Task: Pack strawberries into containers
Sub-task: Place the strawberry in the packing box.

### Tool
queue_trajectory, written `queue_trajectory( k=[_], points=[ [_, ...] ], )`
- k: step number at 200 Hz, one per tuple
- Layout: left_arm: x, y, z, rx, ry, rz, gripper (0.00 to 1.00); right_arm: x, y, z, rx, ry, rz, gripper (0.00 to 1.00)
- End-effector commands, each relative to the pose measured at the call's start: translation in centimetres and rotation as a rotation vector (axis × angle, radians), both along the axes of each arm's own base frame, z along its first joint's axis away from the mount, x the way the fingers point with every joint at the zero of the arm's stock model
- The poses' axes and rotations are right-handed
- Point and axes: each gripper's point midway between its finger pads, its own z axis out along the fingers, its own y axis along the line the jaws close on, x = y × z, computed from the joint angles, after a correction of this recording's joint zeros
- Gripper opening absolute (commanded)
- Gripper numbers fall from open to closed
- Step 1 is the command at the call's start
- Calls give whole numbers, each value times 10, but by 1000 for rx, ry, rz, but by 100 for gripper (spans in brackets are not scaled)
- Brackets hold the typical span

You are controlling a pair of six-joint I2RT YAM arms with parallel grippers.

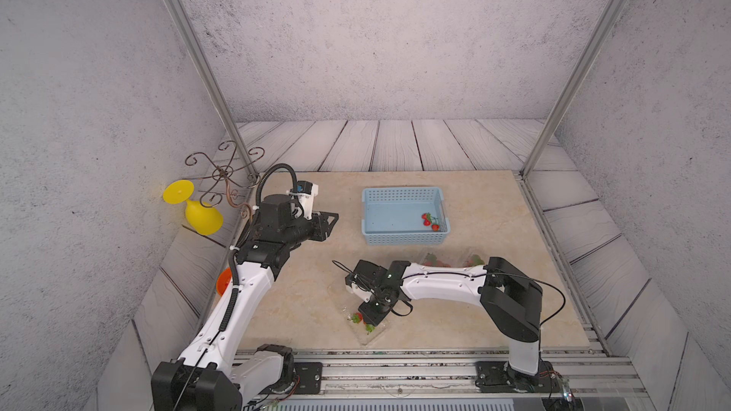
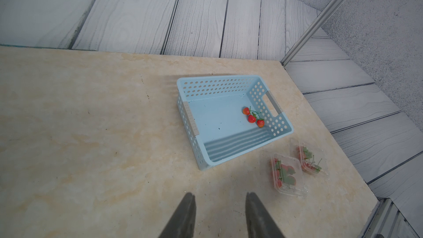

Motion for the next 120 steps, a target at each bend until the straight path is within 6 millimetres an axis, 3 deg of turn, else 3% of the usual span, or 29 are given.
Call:
queue_trajectory(
  k=[1, 44, 89, 120],
  points=[
    [-1, 2, 1, 2, -12, 2, 40, 9, -11, -8, -77, -32, -30, 36],
    [-1, 2, 0, 2, -10, 4, 40, 23, -13, 0, -54, -55, -66, 36],
    [-2, 2, 1, 2, -14, 3, 40, 29, -15, 50, 64, -118, -73, 38],
    [-2, 2, 3, 2, -20, 5, 40, 49, -27, 88, 128, -176, -124, 41]
  ],
)
